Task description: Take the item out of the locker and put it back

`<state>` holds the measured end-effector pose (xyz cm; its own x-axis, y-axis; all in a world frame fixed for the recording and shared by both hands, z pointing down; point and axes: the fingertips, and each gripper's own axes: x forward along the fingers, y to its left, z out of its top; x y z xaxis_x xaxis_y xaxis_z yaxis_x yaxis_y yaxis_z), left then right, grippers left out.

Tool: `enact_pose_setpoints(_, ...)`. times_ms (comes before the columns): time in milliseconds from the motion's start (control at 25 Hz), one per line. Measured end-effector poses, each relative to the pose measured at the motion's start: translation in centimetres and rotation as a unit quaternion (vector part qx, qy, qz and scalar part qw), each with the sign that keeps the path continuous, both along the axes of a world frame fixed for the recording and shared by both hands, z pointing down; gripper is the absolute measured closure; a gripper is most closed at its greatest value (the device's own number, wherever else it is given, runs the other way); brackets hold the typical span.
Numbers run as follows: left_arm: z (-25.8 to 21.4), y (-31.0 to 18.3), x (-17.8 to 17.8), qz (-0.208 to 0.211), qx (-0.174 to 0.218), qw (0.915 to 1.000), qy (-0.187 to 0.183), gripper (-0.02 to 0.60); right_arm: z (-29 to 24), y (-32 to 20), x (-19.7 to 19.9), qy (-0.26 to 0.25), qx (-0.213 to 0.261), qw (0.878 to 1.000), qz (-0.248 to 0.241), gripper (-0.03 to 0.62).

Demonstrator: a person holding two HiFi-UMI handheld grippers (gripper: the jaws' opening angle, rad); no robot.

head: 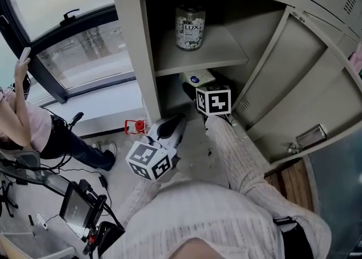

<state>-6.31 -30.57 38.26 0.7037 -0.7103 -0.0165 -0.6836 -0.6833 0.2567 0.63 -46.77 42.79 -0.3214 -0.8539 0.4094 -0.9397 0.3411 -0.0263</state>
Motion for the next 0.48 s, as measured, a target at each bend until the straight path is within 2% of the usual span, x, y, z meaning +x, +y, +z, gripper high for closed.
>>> enact_pose_setpoints(480,0.05,0.63,0.03,-0.001,-0.004,0.9999,0.01,0.575,0.05,-0.2,0.35,-0.021,0.001,1.0,-0.004,0.126)
